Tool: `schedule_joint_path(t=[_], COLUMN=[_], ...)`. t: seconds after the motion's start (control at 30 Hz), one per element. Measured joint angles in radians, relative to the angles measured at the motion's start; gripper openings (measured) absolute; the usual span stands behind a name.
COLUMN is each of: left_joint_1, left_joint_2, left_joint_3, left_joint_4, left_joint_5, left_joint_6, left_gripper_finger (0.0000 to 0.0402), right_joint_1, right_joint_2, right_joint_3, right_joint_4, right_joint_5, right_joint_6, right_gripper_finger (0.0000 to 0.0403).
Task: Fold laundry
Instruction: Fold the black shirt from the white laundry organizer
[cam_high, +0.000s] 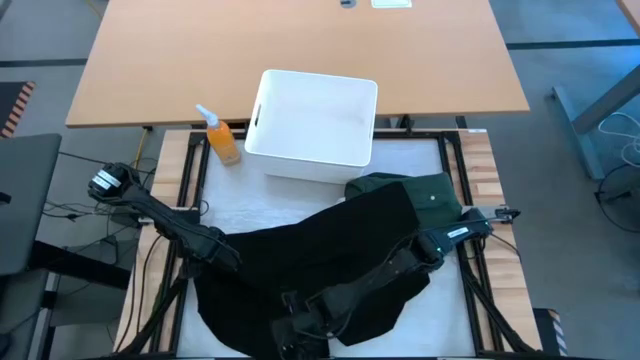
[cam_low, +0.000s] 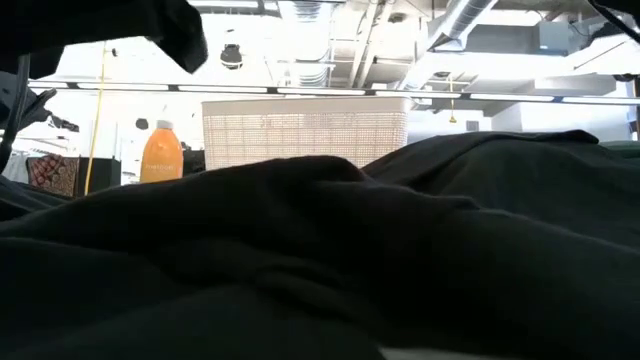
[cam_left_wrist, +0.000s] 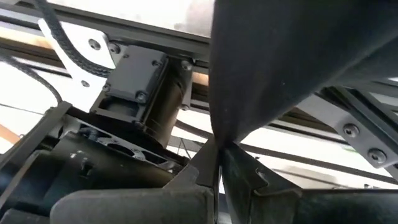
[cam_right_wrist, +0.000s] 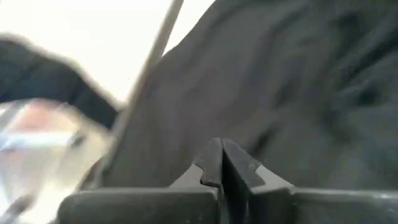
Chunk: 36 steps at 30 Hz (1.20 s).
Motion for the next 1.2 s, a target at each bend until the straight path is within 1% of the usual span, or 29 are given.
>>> schedule_joint_path(t=[0.07, 0.1, 0.17, 0.23, 0.3, 0.4, 0.47, 0.57, 0.7, 0.77, 0.83, 0.93, 1.0, 1.1, 1.17, 1.2], left_joint_1=[0.000, 0.000, 0.000, 0.000, 0.000, 0.000, 0.000, -0.004, -0.011, -0.011, -0.011, -0.011, -0.011, -0.011, -0.011, -0.011], left_joint_2=[0.000, 0.000, 0.000, 0.000, 0.000, 0.000, 0.000, 0.000, 0.000, 0.000, 0.000, 0.000, 0.000, 0.000, 0.000, 0.000], left_joint_3=[0.000, 0.000, 0.000, 0.000, 0.000, 0.000, 0.000, 0.002, 0.002, 0.002, 0.002, 0.002, 0.002, 0.002, 0.002, 0.002], left_joint_4=[0.001, 0.004, 0.022, 0.037, 0.061, 0.096, 0.115, 0.122, 0.124, 0.124, 0.123, 0.125, 0.123, 0.122, 0.123, 0.123], left_joint_5=[0.005, 0.005, 0.004, -0.001, -0.009, -0.020, -0.020, -0.024, -0.026, -0.025, -0.017, -0.005, -0.002, 0.007, 0.008, 0.008], left_joint_6=[0.014, 0.021, 0.039, 0.053, 0.067, 0.071, 0.075, 0.077, 0.078, 0.078, 0.080, 0.086, 0.086, 0.087, 0.097, 0.101], left_gripper_finger=[0.0000, 0.0000, 0.0000, 0.0000, 0.0000, 0.0000, 0.0000, 0.0000, 0.0000, 0.0000, 0.0000, 0.0000, 0.0000, 0.0000, 0.0000, 0.0000], right_joint_1=[-0.004, -0.006, -0.009, -0.002, 0.004, 0.003, -0.007, -0.010, -0.001, 0.004, 0.004, 0.000, -0.008, -0.017, -0.025, -0.031], right_joint_2=[-0.008, -0.009, -0.006, 0.018, 0.056, 0.105, 0.119, 0.120, 0.158, 0.186, 0.186, 0.193, 0.189, 0.173, 0.153, 0.139], right_joint_3=[0.000, 0.000, -0.001, 0.002, 0.002, -0.006, -0.006, 0.000, -0.001, -0.002, 0.000, 0.003, 0.003, 0.003, 0.000, -0.001], right_joint_4=[0.041, 0.084, 0.208, 0.351, 0.417, 0.417, 0.426, 0.442, 0.451, 0.446, 0.415, 0.377, 0.350, 0.335, 0.312, 0.298], right_joint_5=[0.095, 0.118, 0.126, 0.106, 0.075, -0.001, -0.041, -0.043, -0.051, -0.058, -0.053, 0.012, 0.007, -0.018, -0.072, -0.108], right_joint_6=[0.012, 0.015, 0.002, -0.032, -0.053, -0.009, 0.010, 0.003, -0.026, -0.054, -0.075, -0.054, -0.049, -0.050, -0.047, -0.044], right_gripper_finger=[0.0030, 0.0035, 0.0045, 0.0057, 0.0070, 0.0099, 0.0125, 0.0173, 0.0231, 0.0244, 0.0248, 0.0234, 0.0201, 0.0118, 0.0053, 0.0030])
